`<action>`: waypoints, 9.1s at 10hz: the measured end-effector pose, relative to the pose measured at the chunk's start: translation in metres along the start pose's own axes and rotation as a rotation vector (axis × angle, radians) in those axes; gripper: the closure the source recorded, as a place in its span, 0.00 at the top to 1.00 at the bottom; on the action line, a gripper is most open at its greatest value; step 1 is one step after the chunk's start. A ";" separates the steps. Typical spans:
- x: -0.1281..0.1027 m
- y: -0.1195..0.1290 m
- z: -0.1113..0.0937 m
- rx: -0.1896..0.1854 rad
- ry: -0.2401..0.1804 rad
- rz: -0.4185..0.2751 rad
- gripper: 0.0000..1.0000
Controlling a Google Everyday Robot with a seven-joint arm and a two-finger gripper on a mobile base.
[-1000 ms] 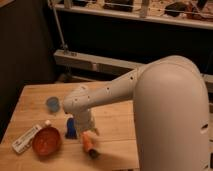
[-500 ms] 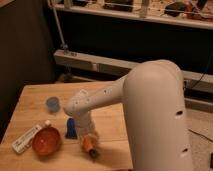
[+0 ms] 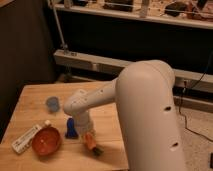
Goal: Place the pepper on the white sponge
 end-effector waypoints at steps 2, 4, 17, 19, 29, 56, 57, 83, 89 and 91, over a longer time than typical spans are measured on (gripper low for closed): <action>-0.004 -0.001 -0.007 -0.003 -0.015 0.012 0.05; -0.003 -0.002 -0.008 0.004 -0.012 0.020 0.00; 0.000 -0.008 -0.017 0.022 -0.025 0.046 0.80; -0.001 -0.009 -0.007 0.031 -0.009 0.043 0.80; -0.010 -0.023 0.034 0.094 0.058 0.056 0.39; -0.054 -0.034 -0.108 0.000 -0.165 0.150 0.00; -0.060 -0.027 -0.119 0.002 -0.176 0.142 0.00; -0.071 0.070 -0.068 -0.004 -0.004 0.004 0.00; -0.081 0.067 -0.060 0.007 0.027 0.015 0.00; -0.084 0.062 -0.058 0.013 0.031 0.027 0.00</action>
